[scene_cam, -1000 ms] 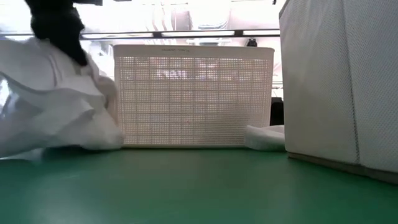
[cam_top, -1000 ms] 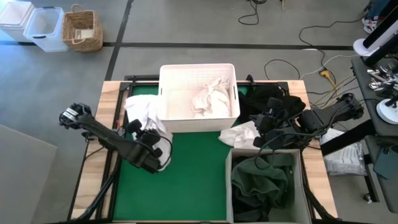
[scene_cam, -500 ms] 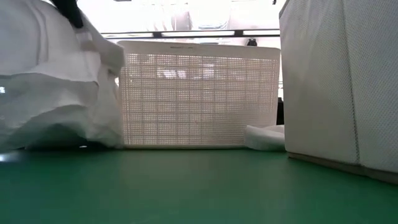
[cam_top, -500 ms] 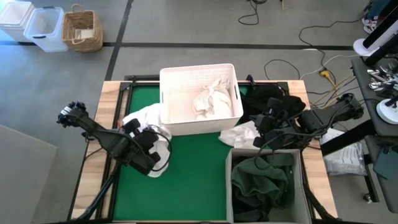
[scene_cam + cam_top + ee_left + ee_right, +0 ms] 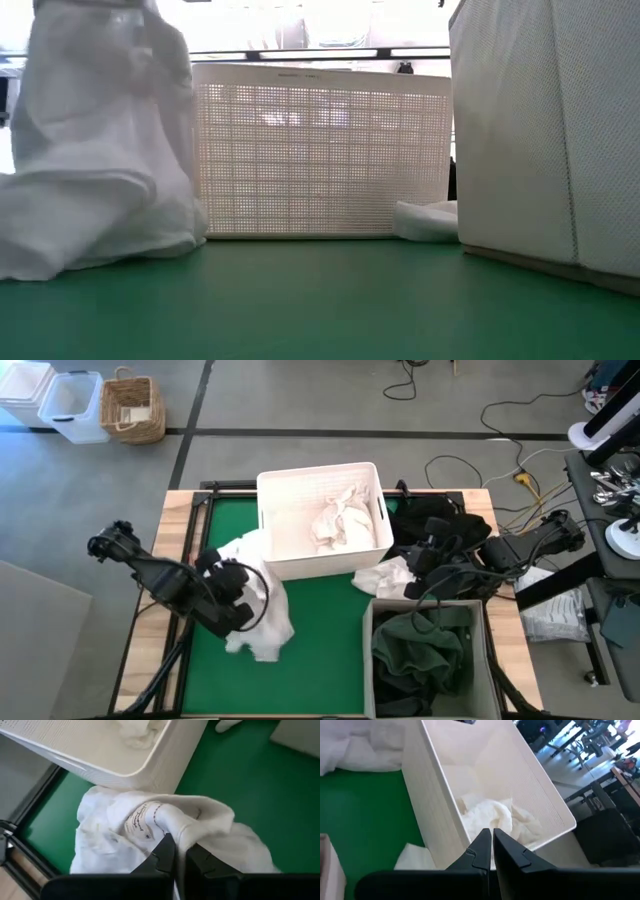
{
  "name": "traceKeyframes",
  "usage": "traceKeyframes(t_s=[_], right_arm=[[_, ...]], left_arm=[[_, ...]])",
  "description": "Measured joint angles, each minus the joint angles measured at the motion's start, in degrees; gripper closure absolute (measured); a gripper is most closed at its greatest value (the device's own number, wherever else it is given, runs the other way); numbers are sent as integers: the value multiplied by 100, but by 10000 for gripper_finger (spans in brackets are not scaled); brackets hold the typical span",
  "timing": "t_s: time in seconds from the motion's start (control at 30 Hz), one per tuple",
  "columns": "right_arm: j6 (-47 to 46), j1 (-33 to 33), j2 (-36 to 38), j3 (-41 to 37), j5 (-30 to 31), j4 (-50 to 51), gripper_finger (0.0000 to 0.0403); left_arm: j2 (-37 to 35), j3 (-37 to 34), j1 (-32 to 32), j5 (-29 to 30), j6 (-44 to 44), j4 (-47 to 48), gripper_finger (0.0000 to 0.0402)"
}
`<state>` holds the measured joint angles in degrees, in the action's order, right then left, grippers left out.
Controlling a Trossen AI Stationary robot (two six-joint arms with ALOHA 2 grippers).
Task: Pick and place trash into bin
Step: Put the left white cloth into the white plastic storage bin
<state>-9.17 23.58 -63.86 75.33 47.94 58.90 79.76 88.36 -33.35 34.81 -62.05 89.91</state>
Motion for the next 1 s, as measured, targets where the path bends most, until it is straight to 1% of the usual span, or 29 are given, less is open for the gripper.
traceKeyframes(t_s=[0.13,0.3,0.47,0.6,0.8,1.0], right_arm=[[34,0,0,2,-22,-90,390],[116,2,0,2,-33,-104,390],[373,0,2,4,-53,-404,390],[789,0,4,4,-445,-775,390],[1690,-33,11,7,-811,-1674,390],[2336,-397,1,9,-1643,-2543,390]], left_arm=[[-65,214,-89,-10,-19,13,401],[-65,588,-111,390,87,16,401],[-66,1213,-137,851,386,9,401],[-69,1733,-138,923,684,10,401],[-27,2287,-154,1263,1323,14,401],[47,2835,-154,1734,1740,11,401]])
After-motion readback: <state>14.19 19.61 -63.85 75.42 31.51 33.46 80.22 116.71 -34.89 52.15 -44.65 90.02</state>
